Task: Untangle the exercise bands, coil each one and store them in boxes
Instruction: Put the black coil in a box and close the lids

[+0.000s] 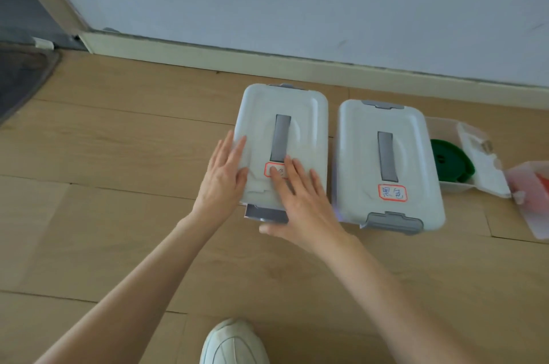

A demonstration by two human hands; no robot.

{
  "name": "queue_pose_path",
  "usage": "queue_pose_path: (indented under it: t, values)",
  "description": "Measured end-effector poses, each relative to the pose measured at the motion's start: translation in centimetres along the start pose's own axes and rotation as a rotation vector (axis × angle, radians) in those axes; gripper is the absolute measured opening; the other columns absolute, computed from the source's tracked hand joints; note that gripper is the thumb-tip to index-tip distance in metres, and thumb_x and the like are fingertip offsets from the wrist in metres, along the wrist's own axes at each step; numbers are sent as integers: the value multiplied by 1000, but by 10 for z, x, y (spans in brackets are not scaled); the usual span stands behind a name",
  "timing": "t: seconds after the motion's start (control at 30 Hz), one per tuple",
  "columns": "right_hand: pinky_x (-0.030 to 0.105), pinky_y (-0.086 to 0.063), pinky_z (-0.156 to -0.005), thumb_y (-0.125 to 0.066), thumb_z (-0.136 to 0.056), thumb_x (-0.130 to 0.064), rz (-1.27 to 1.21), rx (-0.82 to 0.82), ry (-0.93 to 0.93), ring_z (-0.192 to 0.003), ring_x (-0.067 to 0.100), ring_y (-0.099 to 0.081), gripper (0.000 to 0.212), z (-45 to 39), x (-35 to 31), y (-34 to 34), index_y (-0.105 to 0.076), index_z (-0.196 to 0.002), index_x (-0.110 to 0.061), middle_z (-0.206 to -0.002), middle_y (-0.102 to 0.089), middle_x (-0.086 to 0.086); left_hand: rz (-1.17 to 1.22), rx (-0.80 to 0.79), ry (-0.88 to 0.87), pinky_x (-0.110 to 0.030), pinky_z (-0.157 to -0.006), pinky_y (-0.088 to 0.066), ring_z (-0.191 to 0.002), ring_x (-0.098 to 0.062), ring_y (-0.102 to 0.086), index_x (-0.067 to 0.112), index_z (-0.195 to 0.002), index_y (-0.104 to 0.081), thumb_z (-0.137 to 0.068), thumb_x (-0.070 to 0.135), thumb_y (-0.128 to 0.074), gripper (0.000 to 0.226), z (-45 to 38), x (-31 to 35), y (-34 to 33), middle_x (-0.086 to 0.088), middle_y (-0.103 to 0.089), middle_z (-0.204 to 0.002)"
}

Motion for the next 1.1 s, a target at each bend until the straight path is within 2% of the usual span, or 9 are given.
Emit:
queue_pose_path:
  t: [0.07,0.27,0.33,0.43,0.57,0.7,0.77,0.87,1.1]
  values:
    - [37,18,-111,-72,-72,-48,151,-42,25,-144,25,14,113,0,-1,-10,6,-149,-20,-156,15,10,-43,-60,-91,-22,-113,-1,-145,-26,2,10,-145,-25,-98,6,-36,48,3,2,-8,-11,-6,-156]
    - [32,0,-116,-68,-80,-38,32,-20,29,-146,18,-4,87,-7,8,1,-17,-149,-24,-158,-8,5,-63,-70,-173,-23,-113,3,-136,-17,9,1,-142,-28,-98,3,-36,45,4,-3,-12,-17,-7,-154]
    - [31,-6,-115,-65,-82,-39,-4,-34,31,-145,17,-8,79,-9,9,6,-24,-147,-23,-157,-15,4,-109,-36,-218,-37,-115,-9,-136,-26,-1,-5,-137,-37,-95,0,-39,42,4,2,-9,-24,-19,-149]
    - [31,-8,-114,-61,-86,-37,12,-49,31,-145,17,-9,73,-12,8,9,-23,-147,-22,-157,-15,4,-216,25,-323,-62,-91,-25,-120,-46,-22,-16,-111,-56,-85,-3,-44,32,7,14,-6,-36,-49,-126]
    - [33,-15,-113,-59,-88,-36,56,-79,55,-144,19,-12,68,-12,1,12,-26,-145,-20,-156,-18,6,-157,-60,-110,-44,-116,-12,-144,-32,-5,8,-142,-33,-96,7,-41,47,3,1,-6,-13,-16,-154]
    - [31,-38,-97,-62,-84,-45,-268,117,-50,-128,21,-43,50,-43,17,47,-55,-125,-18,-134,-52,2,-221,-36,-137,-37,-116,-2,-145,-21,4,16,-147,-20,-97,22,-39,54,-21,8,-4,-3,-4,-158]
    - [31,-27,-105,-59,-88,-41,-288,176,-141,-136,23,-33,57,-81,43,60,-46,-134,-10,-147,-38,10,-302,-122,-179,-38,-116,0,-145,-20,8,17,-149,-12,-99,29,-34,56,-39,20,-12,-3,2,-158]
    - [32,-18,-111,-56,-90,-42,-231,49,-284,-142,27,-19,73,-137,81,66,-24,-144,-5,-156,-15,15,-500,-188,-179,-38,-115,7,-145,-20,10,21,-149,-1,-99,40,-23,58,-50,25,-31,-1,7,-158]
    - [33,-35,-104,-81,-66,-38,-608,-121,-519,-130,24,-41,99,-185,116,52,-28,-145,-11,-145,-39,7,-644,-105,-178,-38,-113,12,-145,-20,7,23,-148,4,-95,45,-8,59,-49,19,-40,1,4,-158]
Point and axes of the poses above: each hand's wrist, its own z-axis away from the middle knuckle, its own y-axis out of the back of the hand, x = y × z, the point moved 5 cm from there along -z, towards the middle knuckle
